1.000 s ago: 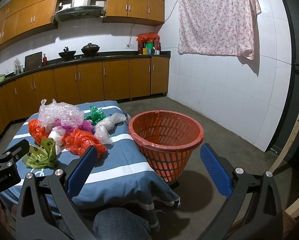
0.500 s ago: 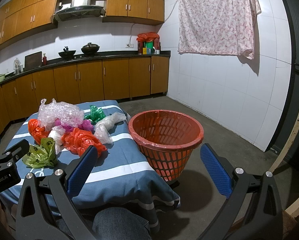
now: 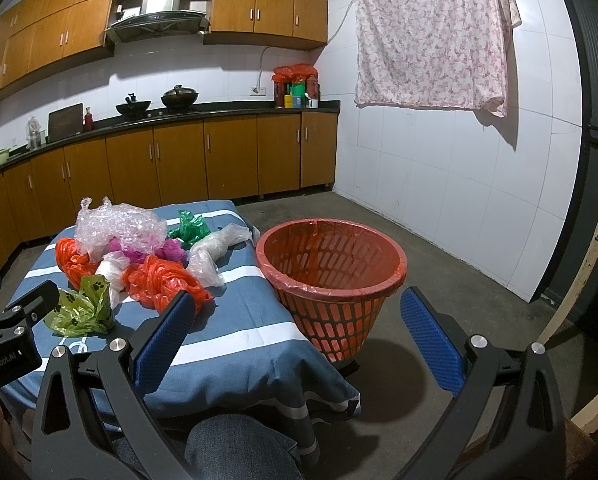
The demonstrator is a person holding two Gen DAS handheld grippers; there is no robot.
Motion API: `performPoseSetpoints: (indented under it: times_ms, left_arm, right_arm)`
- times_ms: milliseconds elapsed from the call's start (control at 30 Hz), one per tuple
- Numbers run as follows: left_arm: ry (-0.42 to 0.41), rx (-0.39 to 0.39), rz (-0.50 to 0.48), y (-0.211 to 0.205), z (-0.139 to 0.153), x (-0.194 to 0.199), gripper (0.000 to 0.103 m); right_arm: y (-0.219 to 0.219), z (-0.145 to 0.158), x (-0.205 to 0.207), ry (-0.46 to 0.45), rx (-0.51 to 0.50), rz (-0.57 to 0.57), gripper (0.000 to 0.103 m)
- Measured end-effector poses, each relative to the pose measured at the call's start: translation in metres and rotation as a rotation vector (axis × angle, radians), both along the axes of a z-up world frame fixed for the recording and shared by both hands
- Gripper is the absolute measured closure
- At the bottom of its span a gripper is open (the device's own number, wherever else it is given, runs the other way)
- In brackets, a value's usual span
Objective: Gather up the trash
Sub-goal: 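Grasp the red plastic bag with the right gripper while the left gripper grasps the green paw-print bag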
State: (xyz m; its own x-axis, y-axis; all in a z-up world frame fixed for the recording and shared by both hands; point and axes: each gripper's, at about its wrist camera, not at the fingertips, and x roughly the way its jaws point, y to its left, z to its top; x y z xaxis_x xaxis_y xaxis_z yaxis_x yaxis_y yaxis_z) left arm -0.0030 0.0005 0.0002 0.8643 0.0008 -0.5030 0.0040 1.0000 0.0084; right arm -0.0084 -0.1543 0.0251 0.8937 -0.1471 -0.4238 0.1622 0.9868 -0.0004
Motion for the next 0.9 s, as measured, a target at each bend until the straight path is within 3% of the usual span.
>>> performPoseSetpoints:
  times_ms: [333, 667, 900]
  left_arm:
    - [0.002, 0.003, 0.038, 0.01, -0.002, 0.002, 0.004]
    - [0.039, -0.017, 0.185, 0.072, -0.023, 0.015, 0.004]
    - [0.072, -0.042, 0.254, 0.103, -0.036, 0.023, 0.004]
  right_arm:
    - [0.002, 0.001, 0.001, -0.002, 0.016, 0.015, 0.002]
    - [0.005, -0.006, 0.027, 0.027, 0.089, 0.081, 0.002]
    - [0.027, -0.025, 0.076, 0.117, 0.157, 0.219, 0.028]
